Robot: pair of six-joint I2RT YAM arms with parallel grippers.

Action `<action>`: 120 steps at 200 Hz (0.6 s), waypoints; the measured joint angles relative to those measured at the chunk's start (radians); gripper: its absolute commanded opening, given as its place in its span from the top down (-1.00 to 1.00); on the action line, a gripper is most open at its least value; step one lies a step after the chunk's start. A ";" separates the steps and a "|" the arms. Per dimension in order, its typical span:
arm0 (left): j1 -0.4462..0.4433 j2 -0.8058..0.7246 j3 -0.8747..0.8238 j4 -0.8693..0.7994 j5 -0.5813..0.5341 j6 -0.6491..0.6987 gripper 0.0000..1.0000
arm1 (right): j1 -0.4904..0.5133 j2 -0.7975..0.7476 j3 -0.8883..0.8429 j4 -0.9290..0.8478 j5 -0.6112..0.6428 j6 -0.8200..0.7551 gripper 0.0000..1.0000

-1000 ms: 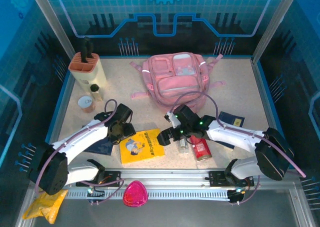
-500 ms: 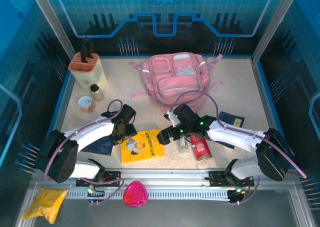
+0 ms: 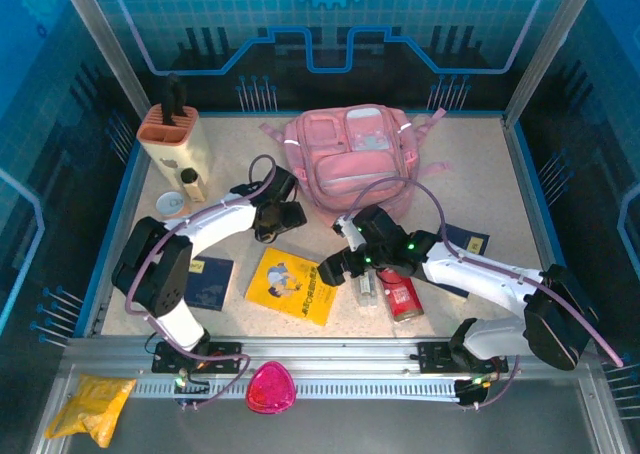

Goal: Pack the student bag

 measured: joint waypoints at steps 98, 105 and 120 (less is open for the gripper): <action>-0.122 -0.438 -0.224 -0.361 -0.045 -0.251 -0.59 | 0.000 0.063 0.001 0.012 -0.019 0.025 -0.99; -0.143 -0.461 -0.240 -0.391 -0.046 -0.282 -0.60 | 0.002 0.067 0.000 0.016 -0.021 0.027 -0.99; -0.197 -0.513 -0.273 -0.454 -0.050 -0.363 -0.60 | 0.004 0.074 -0.002 0.020 -0.027 0.027 -0.99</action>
